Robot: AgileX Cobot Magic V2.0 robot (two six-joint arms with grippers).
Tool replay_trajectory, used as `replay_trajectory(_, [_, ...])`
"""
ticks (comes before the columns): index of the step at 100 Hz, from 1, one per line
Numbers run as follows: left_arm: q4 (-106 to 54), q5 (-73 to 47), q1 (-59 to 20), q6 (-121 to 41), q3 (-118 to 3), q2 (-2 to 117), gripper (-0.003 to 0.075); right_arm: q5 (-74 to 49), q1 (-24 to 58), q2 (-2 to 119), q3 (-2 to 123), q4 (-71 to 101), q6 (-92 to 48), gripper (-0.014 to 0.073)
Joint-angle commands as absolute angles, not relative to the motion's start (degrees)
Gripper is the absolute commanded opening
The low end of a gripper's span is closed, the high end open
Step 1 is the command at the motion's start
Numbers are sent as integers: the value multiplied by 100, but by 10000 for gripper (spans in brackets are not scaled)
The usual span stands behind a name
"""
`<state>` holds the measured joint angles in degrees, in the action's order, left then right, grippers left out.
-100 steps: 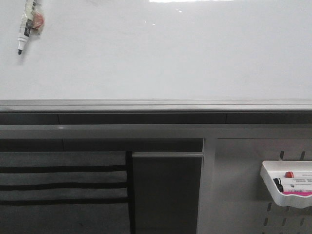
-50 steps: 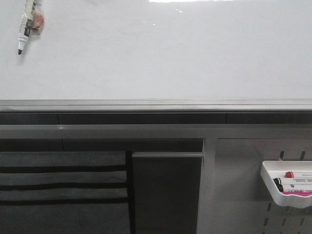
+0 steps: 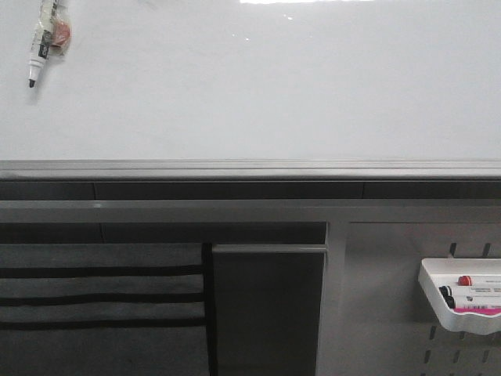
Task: Write number 3 on whiteboard
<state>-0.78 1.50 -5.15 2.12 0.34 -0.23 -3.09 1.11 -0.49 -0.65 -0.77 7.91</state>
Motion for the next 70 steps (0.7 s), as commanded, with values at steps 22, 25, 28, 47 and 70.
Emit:
replay_trajectory(22, [-369,479,-506,278,-442,-182,-20,-489,84,-81,653,-129,759,-69])
replay_trajectory(25, [-381,400,-506,278,-574,-170,-20,-677,84,-81,838,-129,759,-69])
replay_trajectory(28, [-390,263,-506,278,-724,-160,-20,-883,84,-69,1027,-129,759,-69])
replay_trajectory(47, [-277,-990,-506,278,-1929,406,-20,-2033,84,531,2321,-129,545,-69])
replay_trajectory(70, [246,-2241,-506,278,-3181,1662,-20,-3365,84,2139,3763,-129,309,-69])
